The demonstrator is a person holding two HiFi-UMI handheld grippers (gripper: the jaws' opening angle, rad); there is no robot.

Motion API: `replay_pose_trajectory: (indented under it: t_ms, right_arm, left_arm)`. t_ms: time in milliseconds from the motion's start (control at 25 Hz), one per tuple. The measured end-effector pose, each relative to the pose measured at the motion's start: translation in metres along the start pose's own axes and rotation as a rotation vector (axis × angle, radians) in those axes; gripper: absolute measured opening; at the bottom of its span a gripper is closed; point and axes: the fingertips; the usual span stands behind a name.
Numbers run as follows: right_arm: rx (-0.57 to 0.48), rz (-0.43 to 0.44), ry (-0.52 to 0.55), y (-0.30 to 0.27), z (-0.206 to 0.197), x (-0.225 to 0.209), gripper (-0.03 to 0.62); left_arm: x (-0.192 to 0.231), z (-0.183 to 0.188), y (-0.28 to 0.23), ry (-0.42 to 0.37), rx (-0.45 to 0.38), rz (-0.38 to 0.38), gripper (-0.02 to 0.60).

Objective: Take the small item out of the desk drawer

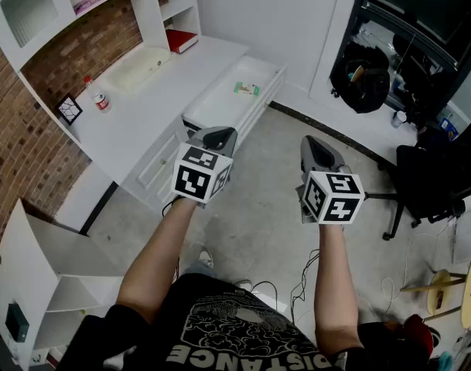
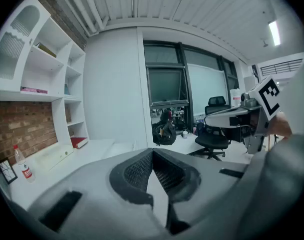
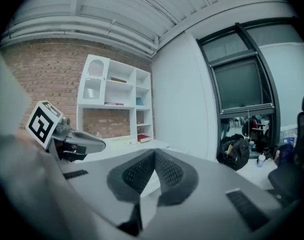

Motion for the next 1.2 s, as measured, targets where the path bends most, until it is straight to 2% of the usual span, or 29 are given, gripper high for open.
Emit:
replay_pose_trajectory:
  t_ms: [240, 520, 720, 1200]
  right_arm:
    - [0.014, 0.02, 0.01, -0.011, -0.001, 0.001, 0.006]
    - [0.038, 0.046, 0.031, -0.052, 0.001, -0.008, 0.06]
    - [0.057, 0.074, 0.05, -0.104, 0.006, -0.016, 0.114]
    - [0.098, 0.094, 0.073, -0.243, 0.029, -0.038, 0.166]
  left_arm:
    - [0.004, 0.004, -0.007, 0.009, 0.005, -0.001, 0.008]
    - [0.028, 0.008, -0.039, 0.018, -0.005, 0.003, 0.008]
    - [0.064, 0.008, -0.077, 0.037, -0.006, 0.014, 0.008]
    - [0.165, 0.019, -0.176, 0.063, 0.005, 0.016, 0.008]
Point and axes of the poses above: the fingertips, and each gripper's own axes: y backward along the fingers, x to its left, z out of its top, and after that the axes turned 7 degrees about z, right-handed
